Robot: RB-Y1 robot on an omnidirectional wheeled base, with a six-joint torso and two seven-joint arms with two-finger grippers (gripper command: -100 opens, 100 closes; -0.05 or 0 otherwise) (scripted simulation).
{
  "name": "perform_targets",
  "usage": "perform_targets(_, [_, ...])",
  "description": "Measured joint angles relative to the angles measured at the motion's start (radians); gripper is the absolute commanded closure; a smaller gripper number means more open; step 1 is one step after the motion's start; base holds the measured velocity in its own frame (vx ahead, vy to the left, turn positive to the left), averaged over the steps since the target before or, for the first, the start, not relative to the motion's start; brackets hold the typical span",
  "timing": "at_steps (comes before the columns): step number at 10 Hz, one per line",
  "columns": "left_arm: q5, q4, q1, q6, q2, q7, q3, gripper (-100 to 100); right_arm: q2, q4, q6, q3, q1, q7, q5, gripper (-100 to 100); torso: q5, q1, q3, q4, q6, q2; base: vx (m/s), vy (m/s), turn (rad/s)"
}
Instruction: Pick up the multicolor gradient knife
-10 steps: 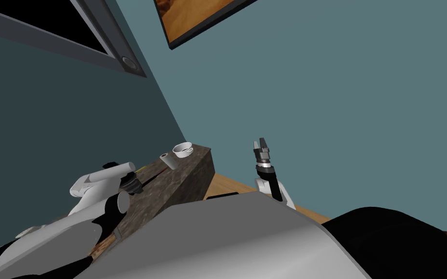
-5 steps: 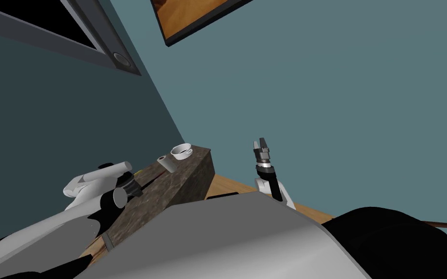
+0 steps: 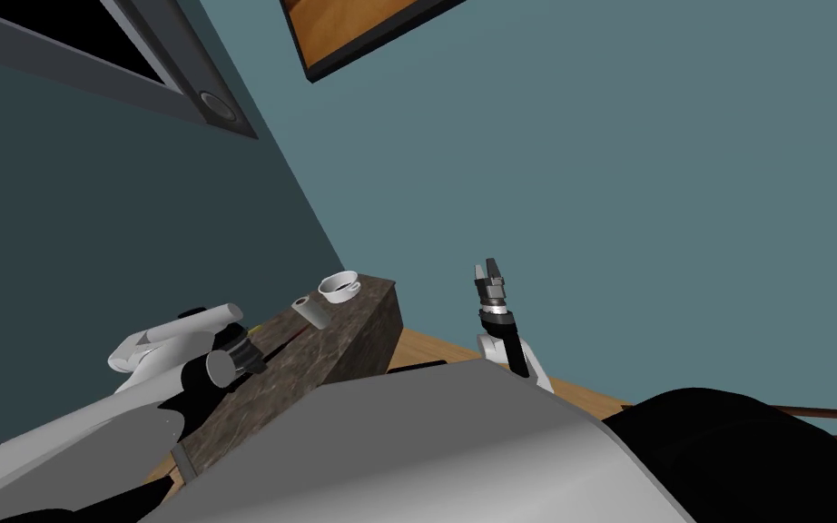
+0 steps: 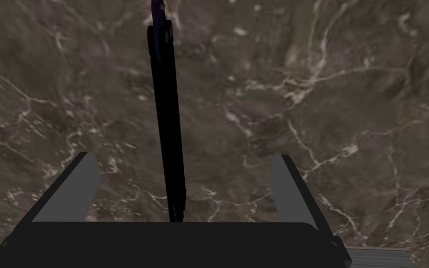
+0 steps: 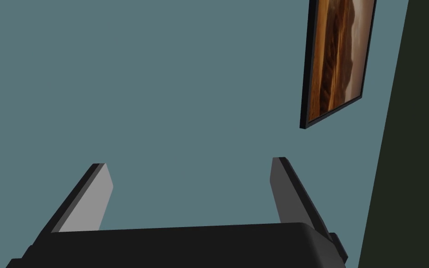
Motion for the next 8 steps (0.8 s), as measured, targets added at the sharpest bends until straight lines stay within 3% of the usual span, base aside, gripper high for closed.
perform_targets(3, [-0.002, 0.069, -0.027, 0.022, 0.026, -0.001, 0.003, -100, 0.000, 0.000, 0.000, 0.000, 0.000, 0.000, 0.000, 0, 0.000, -0.002, 0.001, 0.000, 0.000, 0.001, 0.021, 0.039, -0.017])
perform_targets(4, [-0.003, 0.073, -0.029, 0.022, 0.027, -0.001, 0.003, 0, 0.000, 0.000, 0.000, 0.000, 0.000, 0.000, 0.000, 0, 0.000, -0.003, 0.001, 0.000, 0.000, 0.002, 0.000, 0.000, 0.000])
perform_targets(5, [-0.003, 0.073, -0.029, 0.022, 0.027, -0.001, 0.003, -100, 0.000, 0.000, 0.000, 0.000, 0.000, 0.000, 0.000, 0, -0.001, -0.004, 0.001, 0.001, 0.000, 0.003, 0.007, 0.013, 0.038])
perform_targets(8, [0.005, 0.055, -0.003, -0.002, -0.007, 0.006, 0.000, -100, 0.000, 0.000, 0.000, 0.000, 0.000, 0.000, 0.000, 0, -0.001, -0.004, 0.001, 0.000, 0.000, 0.002, 0.009, 0.007, 0.017])
